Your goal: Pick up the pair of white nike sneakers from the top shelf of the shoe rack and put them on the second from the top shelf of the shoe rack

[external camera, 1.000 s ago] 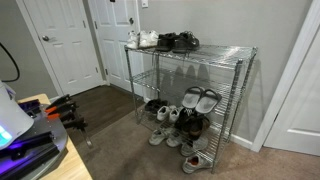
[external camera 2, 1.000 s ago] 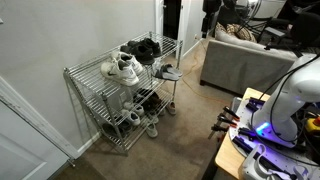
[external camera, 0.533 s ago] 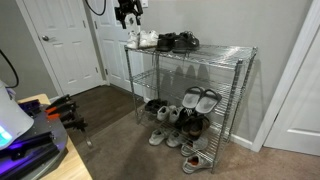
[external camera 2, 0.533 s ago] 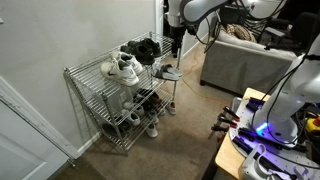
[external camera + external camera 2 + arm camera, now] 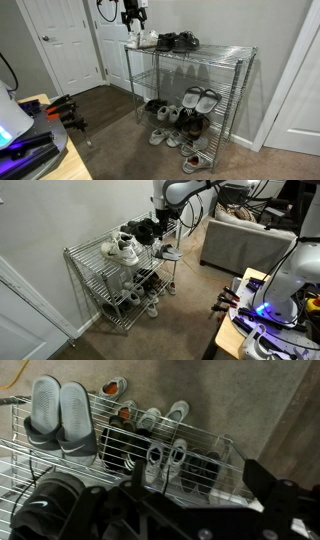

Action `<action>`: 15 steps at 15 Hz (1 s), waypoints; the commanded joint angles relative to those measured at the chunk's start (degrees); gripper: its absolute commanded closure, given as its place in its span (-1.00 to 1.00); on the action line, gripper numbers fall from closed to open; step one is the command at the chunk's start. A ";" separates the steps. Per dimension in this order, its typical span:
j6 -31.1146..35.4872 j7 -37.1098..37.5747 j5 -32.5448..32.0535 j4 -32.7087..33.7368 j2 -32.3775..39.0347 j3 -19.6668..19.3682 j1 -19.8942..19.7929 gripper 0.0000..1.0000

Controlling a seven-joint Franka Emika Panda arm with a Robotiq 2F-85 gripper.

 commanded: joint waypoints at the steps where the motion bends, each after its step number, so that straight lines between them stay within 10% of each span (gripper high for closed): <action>1: 1.28 -3.08 7.52 4.19 3.09 2.37 0.50 -1.00; 9: 0.61 -6.90 14.49 10.53 9.32 6.65 3.74 -1.00; 15: 12.29 -9.08 13.24 13.98 13.40 7.28 5.56 -1.00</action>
